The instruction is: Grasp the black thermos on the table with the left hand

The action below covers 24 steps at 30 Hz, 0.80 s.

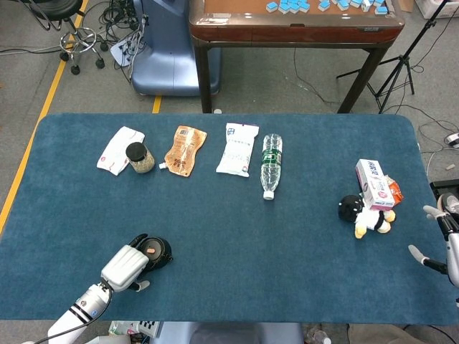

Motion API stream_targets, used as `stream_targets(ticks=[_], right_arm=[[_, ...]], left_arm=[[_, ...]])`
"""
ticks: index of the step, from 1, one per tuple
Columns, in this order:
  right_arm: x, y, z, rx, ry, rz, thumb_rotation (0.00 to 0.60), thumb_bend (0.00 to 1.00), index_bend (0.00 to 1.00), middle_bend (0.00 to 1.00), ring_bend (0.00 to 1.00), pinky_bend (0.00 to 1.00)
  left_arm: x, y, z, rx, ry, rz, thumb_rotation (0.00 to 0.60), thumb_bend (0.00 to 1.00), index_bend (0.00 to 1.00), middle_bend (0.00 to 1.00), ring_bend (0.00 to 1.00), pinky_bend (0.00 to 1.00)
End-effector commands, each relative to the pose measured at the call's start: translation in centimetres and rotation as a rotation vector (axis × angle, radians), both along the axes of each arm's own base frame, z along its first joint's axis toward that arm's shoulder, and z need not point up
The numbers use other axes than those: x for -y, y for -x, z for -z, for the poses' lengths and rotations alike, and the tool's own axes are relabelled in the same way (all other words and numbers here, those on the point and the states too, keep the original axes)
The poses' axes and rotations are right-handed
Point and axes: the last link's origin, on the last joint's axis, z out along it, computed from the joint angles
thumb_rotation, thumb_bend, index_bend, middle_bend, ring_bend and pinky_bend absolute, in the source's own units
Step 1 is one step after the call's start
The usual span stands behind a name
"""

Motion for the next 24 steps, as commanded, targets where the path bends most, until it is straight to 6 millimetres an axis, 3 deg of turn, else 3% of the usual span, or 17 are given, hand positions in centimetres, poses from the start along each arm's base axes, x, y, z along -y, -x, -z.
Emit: stream_targets(ticks=[1,3,9,14,20,24], right_arm=[[0.0,0.1,0.0,0.001,0.001,0.002,0.600,0.09,0.25,0.35,0.26,0.33],[0.1,0.2,0.0,0.002,0.002,0.002,0.600,0.09,0.25,0.35,0.26,0.33],[0.4,0.3,-0.4,0.000,0.006,0.004,0.600,0.09,0.25,0.35,0.26,0.33],[0.8,0.2,-0.5,-0.005,0.004,-0.006,0.600,0.09,0.25,0.35,0.26,0.33],[1.2,0.2,-0.4,-0.006,-0.003,-0.006,0.600,0.09,0.25,0.35,0.26,0.33],[1.5,0.2,-0.3,-0.006,-0.005,-0.011,0.600,0.09,0.25,0.35,0.26,0.33]], left_arm=[[-0.6,-0.7,0.1,0.048,0.000,-0.016,0.600,0.13,0.91,0.92,0.76,0.07],[-0.9,-0.9,0.2,0.067,0.002,-0.029,0.600,0.12,0.94,0.95,0.78,0.07],[-2.4,-1.7,0.1,0.137,-0.015,-0.085,0.526,0.10,1.00,1.00,0.84,0.07],[-3.3,-2.0,-0.6,0.183,-0.029,-0.126,0.398,0.08,1.00,1.00,0.88,0.07],[-4.3,-1.9,-2.0,0.230,-0.064,-0.183,0.336,0.07,1.00,1.00,0.92,0.07],[-5.2,-1.6,-3.1,0.269,-0.109,-0.231,0.247,0.07,1.00,1.00,0.94,0.07]])
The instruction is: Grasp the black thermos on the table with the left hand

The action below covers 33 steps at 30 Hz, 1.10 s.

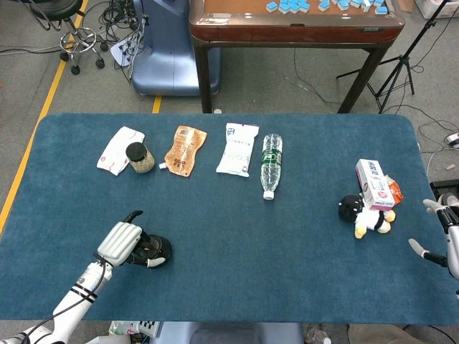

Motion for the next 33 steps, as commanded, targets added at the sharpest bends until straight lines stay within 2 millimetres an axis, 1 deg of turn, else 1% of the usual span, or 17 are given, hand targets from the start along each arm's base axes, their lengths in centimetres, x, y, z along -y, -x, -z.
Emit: stream_targets(ticks=[1,3,7,10,12,15,18,24,26,27,28,33], right_arm=[[0.2,0.0,0.1,-0.001,-0.002,-0.003,0.600,0.09,0.25,0.35,0.26,0.33],[0.3,-0.1,0.1,-0.002,-0.005,-0.004,0.600,0.09,0.25,0.35,0.26,0.33],[0.5,-0.1,0.3,-0.004,-0.011,-0.008,0.600,0.09,0.25,0.35,0.26,0.33],[0.6,-0.2,0.4,-0.005,-0.014,-0.010,0.600,0.09,0.25,0.35,0.26,0.33],[0.7,-0.2,0.4,-0.006,-0.015,-0.010,0.600,0.09,0.25,0.35,0.26,0.33],[0.7,-0.3,0.5,-0.006,-0.016,-0.011,0.600,0.09,0.25,0.35,0.25,0.33],[0.7,-0.2,0.5,-0.007,-0.017,-0.008,0.600,0.09,0.25,0.35,0.25,0.33],[0.7,-0.2,0.6,-0.006,-0.015,-0.004,0.600,0.09,0.25,0.35,0.25,0.33],[0.6,-0.2,0.6,-0.006,-0.015,-0.003,0.600,0.09,0.25,0.35,0.25,0.33],[0.6,-0.1,0.6,-0.006,-0.014,-0.003,0.600,0.09,0.25,0.35,0.25,0.33],[0.6,-0.1,0.6,-0.005,-0.014,-0.004,0.600,0.09,0.25,0.35,0.25,0.33],[0.4,0.0,0.6,-0.003,-0.015,0.002,0.600,0.09,0.25,0.35,0.25,0.33]], left_arm=[[-0.6,0.1,-0.9,0.034,-0.038,-0.042,0.243,0.07,1.00,1.00,0.95,0.07],[-1.0,0.3,-1.4,0.049,-0.058,-0.070,0.244,0.07,1.00,1.00,0.96,0.07],[-1.4,0.4,-2.0,0.066,-0.095,-0.099,0.222,0.07,1.00,1.00,0.97,0.07],[-1.6,0.5,-2.3,0.075,-0.132,-0.118,0.238,0.08,1.00,1.00,0.97,0.08],[-1.7,0.5,-2.4,0.085,-0.156,-0.131,0.257,0.11,1.00,1.00,0.98,0.10],[-1.8,0.5,-2.7,0.099,-0.195,-0.141,0.293,0.20,1.00,1.00,0.98,0.14],[-1.9,0.6,-2.8,0.109,-0.224,-0.151,0.301,0.23,1.00,1.00,0.98,0.16],[-2.1,0.7,-3.1,0.110,-0.244,-0.134,0.378,0.27,1.00,1.00,0.98,0.17],[-2.1,0.8,-3.2,0.104,-0.249,-0.119,0.474,0.28,1.00,1.00,0.98,0.17],[-2.0,0.8,-3.2,0.100,-0.253,-0.111,0.505,0.28,1.00,1.00,0.98,0.17],[-2.0,0.8,-3.3,0.097,-0.255,-0.104,0.524,0.28,1.00,1.00,0.98,0.18],[-1.9,0.8,-3.4,0.094,-0.264,-0.082,0.535,0.28,1.00,1.00,0.98,0.19]])
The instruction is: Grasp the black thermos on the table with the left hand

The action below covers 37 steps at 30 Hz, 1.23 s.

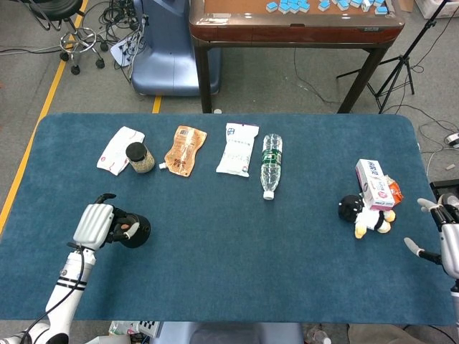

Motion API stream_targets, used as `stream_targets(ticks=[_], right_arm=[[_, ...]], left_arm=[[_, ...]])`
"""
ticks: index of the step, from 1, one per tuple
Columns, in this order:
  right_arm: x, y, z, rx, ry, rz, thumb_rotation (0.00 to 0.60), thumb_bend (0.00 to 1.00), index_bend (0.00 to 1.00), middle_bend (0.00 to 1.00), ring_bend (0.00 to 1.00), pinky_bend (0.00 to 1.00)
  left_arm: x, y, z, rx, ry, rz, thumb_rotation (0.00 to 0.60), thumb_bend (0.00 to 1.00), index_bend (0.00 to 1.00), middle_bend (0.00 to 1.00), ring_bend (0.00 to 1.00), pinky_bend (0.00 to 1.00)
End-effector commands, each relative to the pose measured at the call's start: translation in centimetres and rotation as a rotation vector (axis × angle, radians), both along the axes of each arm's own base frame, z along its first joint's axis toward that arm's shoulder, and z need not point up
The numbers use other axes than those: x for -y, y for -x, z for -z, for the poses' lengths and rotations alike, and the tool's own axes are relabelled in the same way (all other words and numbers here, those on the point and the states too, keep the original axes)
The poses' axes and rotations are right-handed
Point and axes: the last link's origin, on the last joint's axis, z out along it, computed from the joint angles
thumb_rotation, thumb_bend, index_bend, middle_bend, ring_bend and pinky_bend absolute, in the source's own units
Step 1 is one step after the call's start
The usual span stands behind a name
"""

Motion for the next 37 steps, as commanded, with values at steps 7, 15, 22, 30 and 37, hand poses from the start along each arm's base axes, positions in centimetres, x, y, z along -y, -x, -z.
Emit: stream_targets(ticks=[7,15,22,30,37], right_arm=[[-0.20,0.18,-0.04,0.004,0.004,0.005,0.600,0.09,0.25,0.35,0.25,0.33],[-0.26,0.27,-0.06,0.006,0.006,0.005,0.600,0.09,0.25,0.35,0.24,0.33],[-0.27,0.40,0.05,0.010,0.005,0.010,0.600,0.09,0.25,0.35,0.24,0.33],[-0.16,0.47,0.08,0.010,0.004,0.012,0.600,0.09,0.25,0.35,0.24,0.33],[-0.10,0.49,0.15,0.010,0.001,0.014,0.600,0.09,0.25,0.35,0.24,0.33]], left_arm=[[0.02,0.20,-0.17,-0.068,-0.037,0.048,0.536,0.28,1.00,1.00,0.98,0.21],[0.09,0.45,0.15,-0.192,-0.089,0.107,0.570,0.28,1.00,1.00,0.98,0.28],[0.18,0.24,0.41,-0.199,-0.082,0.107,0.571,0.28,1.00,1.00,0.98,0.34],[0.09,0.18,0.52,-0.210,-0.084,0.108,0.571,0.28,1.00,1.00,0.98,0.34],[0.09,0.22,0.58,-0.202,-0.076,0.099,0.565,0.28,1.00,1.00,0.98,0.34]])
